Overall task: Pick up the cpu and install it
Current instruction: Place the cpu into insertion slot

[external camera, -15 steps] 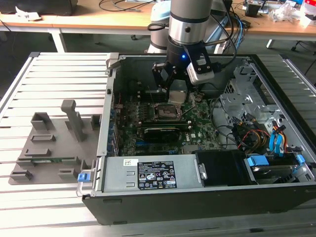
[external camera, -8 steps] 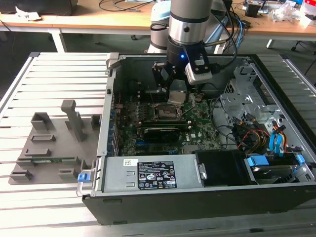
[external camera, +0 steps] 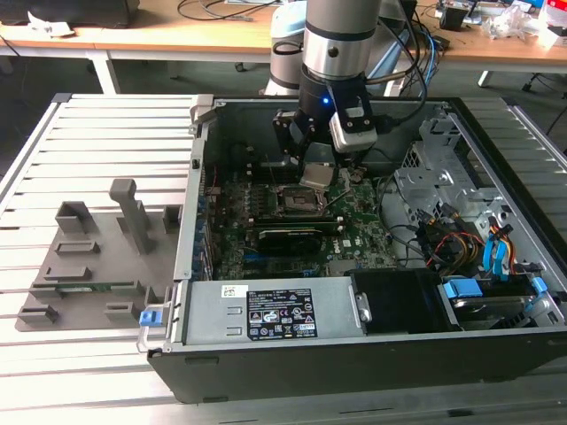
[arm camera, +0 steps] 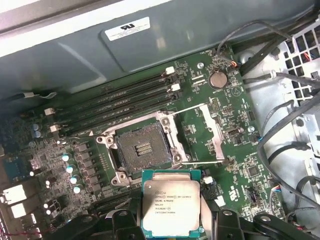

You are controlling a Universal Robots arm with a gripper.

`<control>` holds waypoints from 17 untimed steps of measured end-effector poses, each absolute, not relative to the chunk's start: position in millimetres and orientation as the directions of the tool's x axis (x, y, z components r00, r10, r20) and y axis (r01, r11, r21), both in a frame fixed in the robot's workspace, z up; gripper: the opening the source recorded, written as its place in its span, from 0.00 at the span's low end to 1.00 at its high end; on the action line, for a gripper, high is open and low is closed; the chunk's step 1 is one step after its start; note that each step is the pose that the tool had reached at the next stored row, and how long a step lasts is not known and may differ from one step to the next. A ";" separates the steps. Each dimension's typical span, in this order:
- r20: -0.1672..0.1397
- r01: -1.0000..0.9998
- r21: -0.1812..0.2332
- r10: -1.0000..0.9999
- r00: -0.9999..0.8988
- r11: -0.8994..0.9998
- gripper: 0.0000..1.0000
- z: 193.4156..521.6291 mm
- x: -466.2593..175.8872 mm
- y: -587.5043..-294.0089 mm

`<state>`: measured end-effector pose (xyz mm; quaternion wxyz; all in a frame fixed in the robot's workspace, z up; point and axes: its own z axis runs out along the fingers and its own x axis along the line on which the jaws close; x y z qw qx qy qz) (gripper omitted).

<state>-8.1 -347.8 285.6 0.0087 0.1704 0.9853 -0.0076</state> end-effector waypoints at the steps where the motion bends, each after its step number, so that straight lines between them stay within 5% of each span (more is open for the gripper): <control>1: -0.020 0.343 -0.012 0.343 -0.939 0.939 0.55 285.6 -8.1 -347.8; 17: -0.023 0.486 -0.019 0.486 -0.874 0.873 0.55 285.6 -8.1 -347.8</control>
